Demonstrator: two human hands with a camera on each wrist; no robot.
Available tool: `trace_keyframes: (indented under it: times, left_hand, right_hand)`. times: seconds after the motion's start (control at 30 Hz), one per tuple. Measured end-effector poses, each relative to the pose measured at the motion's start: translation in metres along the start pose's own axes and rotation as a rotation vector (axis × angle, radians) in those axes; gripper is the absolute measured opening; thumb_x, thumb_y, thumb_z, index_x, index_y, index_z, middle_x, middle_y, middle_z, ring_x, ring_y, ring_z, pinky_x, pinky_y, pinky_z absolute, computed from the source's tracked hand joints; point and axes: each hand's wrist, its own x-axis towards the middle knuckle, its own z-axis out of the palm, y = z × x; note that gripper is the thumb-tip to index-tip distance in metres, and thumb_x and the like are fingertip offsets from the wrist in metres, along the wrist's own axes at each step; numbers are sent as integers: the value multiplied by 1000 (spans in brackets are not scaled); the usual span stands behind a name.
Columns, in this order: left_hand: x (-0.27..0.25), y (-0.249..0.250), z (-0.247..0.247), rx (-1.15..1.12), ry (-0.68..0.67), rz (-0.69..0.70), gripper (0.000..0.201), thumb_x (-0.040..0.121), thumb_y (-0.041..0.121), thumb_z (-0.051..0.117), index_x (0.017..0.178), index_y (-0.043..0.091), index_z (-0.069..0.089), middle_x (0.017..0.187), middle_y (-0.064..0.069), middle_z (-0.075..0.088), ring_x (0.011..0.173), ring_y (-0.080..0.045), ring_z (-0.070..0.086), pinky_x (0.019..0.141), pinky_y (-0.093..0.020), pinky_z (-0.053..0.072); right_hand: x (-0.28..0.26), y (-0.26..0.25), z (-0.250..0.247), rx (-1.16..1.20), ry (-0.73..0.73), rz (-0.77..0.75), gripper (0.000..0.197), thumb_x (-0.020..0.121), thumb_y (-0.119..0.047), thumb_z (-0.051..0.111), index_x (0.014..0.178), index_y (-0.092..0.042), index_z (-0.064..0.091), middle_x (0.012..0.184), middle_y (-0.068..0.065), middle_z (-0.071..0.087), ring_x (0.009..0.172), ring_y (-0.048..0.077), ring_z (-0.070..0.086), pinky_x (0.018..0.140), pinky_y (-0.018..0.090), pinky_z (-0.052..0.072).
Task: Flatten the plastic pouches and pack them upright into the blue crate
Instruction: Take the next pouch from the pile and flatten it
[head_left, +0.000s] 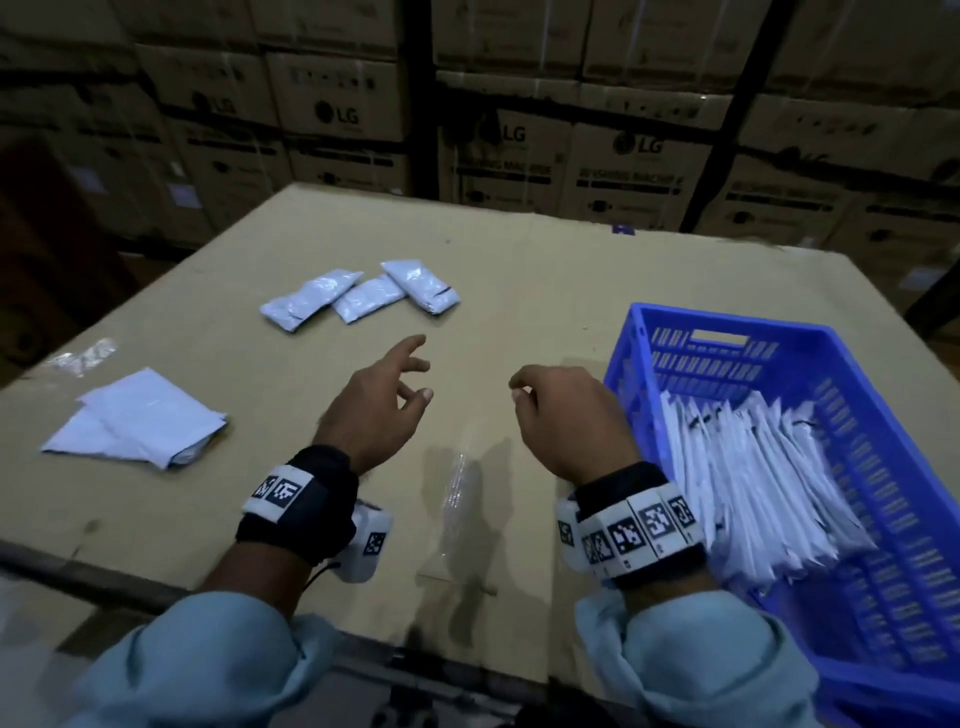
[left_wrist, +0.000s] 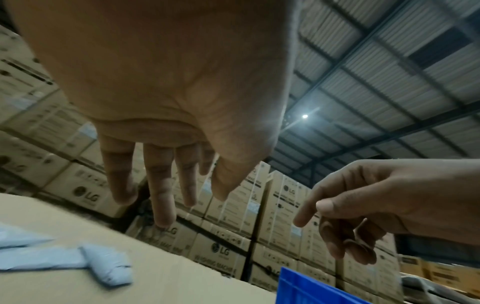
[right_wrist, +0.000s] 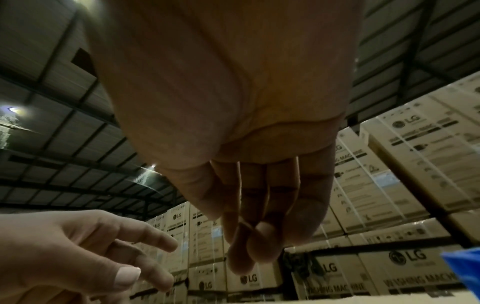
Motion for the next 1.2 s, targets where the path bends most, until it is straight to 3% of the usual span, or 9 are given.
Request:
trace_keyframes:
  times: [0.27, 0.47, 0.6, 0.7, 0.8, 0.9, 0.97, 1.1, 1.2]
  left_hand:
    - [2, -82, -15, 40, 72, -193, 51, 95, 24, 66, 143, 32, 51, 129, 12, 64, 89, -6, 67, 86, -35, 55]
    - [37, -150, -29, 115, 23, -288, 50, 95, 33, 65, 143, 33, 51, 132, 10, 63, 101, -19, 64, 93, -43, 54]
    - [85, -201, -36, 258, -100, -378, 51, 95, 39, 62, 144, 30, 48, 139, 0, 59, 119, -27, 60, 101, -48, 50]
    - [123, -242, -38, 431, -259, -424, 58, 96, 45, 59, 149, 30, 41, 150, -4, 48, 133, -30, 49, 108, -49, 44]
    - [158, -277, -44, 550, -340, -422, 63, 95, 47, 62, 149, 26, 38, 153, -6, 39, 138, -32, 41, 108, -48, 39]
    - [180, -309, -46, 609, -430, -451, 83, 83, 51, 77, 149, 29, 31, 161, -5, 18, 146, -30, 24, 109, -51, 35]
    - [189, -332, -48, 620, -498, -484, 104, 69, 58, 85, 148, 33, 22, 165, -6, 4, 151, -29, 10, 110, -60, 33]
    - [203, -360, -54, 546, -617, -555, 144, 60, 68, 86, 157, 36, -17, 164, 0, -32, 154, -33, -21, 108, -80, 18]
    - [216, -358, -53, 542, -697, -589, 156, 58, 65, 89, 153, 35, -30, 158, -2, -44, 150, -40, -28, 104, -85, 17]
  right_hand:
    - [41, -35, 53, -2, -218, -61, 29, 100, -30, 46, 116, -29, 69, 110, 0, 72, 97, 29, 66, 82, 38, 56]
    - [102, -55, 101, -25, -302, -53, 29, 100, -29, 46, 118, -28, 69, 114, 3, 70, 99, 31, 66, 83, 39, 55]
    - [162, -65, 153, -39, -321, -4, 33, 99, -29, 48, 129, -27, 64, 124, 3, 65, 114, 29, 60, 91, 41, 53]
    - [208, -68, 193, -78, -311, 55, 40, 98, -29, 52, 138, -23, 57, 137, 7, 51, 125, 31, 52, 96, 45, 51]
    - [252, -74, 233, -105, -282, 142, 45, 98, -27, 53, 142, -22, 49, 153, 9, 34, 130, 34, 47, 101, 48, 48]
    - [292, -79, 266, -145, -274, 193, 43, 96, -23, 53, 139, -20, 48, 160, 11, 18, 124, 38, 51, 94, 46, 48]
    - [317, -79, 283, -182, -316, 238, 43, 95, -23, 52, 137, -19, 46, 165, 13, 6, 119, 39, 55, 90, 44, 48]
    - [362, -68, 302, -229, -383, 308, 35, 95, -26, 51, 130, -27, 51, 167, 8, -17, 116, 39, 57, 93, 44, 50]
    - [387, -54, 317, -289, -414, 316, 29, 95, -32, 54, 124, -32, 55, 165, 6, -30, 116, 40, 55, 93, 44, 49]
